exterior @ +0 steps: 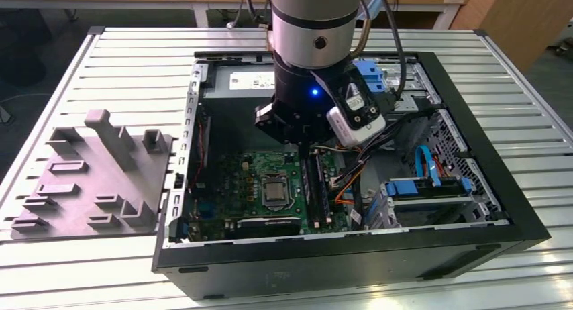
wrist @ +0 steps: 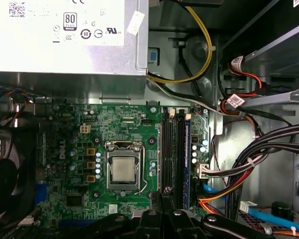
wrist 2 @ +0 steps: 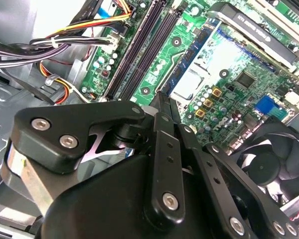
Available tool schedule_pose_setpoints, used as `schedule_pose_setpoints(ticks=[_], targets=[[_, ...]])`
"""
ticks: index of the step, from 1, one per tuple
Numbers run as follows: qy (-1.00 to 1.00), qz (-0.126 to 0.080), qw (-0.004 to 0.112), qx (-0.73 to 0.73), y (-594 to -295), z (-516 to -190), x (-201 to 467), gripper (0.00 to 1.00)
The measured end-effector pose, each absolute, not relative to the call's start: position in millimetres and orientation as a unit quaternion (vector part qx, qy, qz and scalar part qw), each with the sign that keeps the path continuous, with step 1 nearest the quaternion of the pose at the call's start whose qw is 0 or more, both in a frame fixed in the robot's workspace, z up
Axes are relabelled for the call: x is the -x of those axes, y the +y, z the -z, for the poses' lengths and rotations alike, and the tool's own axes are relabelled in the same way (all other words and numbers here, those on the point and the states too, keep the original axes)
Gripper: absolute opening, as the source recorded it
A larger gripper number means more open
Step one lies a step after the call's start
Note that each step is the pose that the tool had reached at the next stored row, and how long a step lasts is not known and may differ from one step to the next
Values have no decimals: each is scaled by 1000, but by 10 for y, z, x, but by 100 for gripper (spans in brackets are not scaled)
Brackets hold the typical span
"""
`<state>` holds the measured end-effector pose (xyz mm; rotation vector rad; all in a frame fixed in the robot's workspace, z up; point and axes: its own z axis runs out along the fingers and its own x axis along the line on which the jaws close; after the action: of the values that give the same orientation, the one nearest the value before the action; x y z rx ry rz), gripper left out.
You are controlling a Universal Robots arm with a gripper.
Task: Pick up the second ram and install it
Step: 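Insert the second ram into the second slot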
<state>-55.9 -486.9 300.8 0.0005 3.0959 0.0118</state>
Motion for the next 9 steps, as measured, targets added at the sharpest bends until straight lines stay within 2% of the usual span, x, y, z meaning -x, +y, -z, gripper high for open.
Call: schedule_pose_setpoints(ticks=[9], targets=[[1000,-4,23,0,-4869,-2927,559,11]])
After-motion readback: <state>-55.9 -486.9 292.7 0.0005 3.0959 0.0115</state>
